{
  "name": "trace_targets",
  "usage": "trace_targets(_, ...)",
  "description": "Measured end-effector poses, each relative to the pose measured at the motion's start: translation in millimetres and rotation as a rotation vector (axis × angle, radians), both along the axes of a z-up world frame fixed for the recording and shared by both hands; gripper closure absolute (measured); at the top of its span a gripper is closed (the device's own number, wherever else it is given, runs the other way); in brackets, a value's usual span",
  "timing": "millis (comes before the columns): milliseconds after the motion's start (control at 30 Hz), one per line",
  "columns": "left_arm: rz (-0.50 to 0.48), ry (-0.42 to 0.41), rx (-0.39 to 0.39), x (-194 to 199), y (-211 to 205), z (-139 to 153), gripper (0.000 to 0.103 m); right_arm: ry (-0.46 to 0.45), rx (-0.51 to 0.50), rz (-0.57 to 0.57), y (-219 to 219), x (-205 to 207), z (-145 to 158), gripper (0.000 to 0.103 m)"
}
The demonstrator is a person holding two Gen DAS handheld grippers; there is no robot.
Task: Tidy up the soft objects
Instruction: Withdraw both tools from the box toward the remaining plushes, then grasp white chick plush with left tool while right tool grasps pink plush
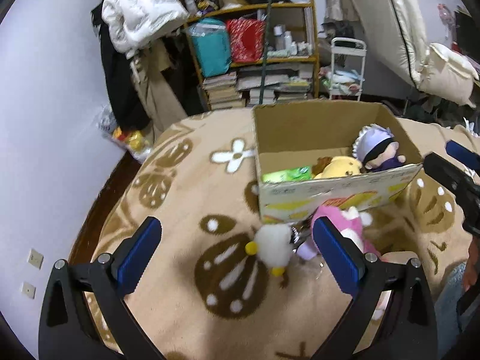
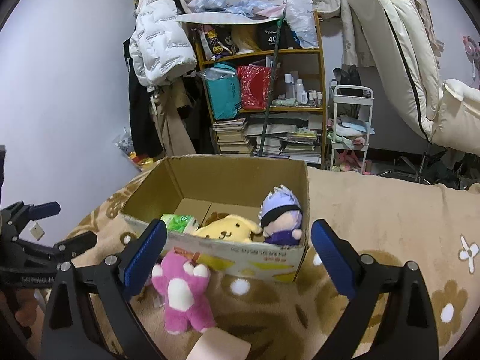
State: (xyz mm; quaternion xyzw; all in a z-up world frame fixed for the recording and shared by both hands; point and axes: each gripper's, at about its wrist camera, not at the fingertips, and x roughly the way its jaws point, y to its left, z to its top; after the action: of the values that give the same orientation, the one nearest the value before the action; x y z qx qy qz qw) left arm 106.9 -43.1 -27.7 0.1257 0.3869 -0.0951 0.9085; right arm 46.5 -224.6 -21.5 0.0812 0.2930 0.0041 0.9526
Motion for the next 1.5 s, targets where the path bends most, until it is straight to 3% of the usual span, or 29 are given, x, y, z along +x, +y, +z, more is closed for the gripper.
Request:
trace_targets(467,0.084,0.147,-0.076,39.3,32.2,-25.5,0.003,0.06,-0.025,0.04,17.3,9.5,-18.8,0.002)
trace_targets(733,0.073,0.188,-0.067,64.1,28.6,-33.3,0.003,0.118,-0.062,0.08,34.0,23.2,-41.5,0.002)
trace_targets(1033,0.078,0.266,-0.06,88.4,28.9,-61.4,0.003,0.235,-0.099,0.126,52.4,40.3,-73.6,0.002)
trace_targets(1200,0.04,0.338,-0.096,94.6,21.7,-77.6,0.003,0.278,-0.094,0.146,59.6,48.5,-85.6,0.002)
trace_targets(1500,0.011,0.406,-0.082,98.9,7.9,-99.7,0.003,0.332,-0.042,0.185,63.8,55.3,-101.2,0.002)
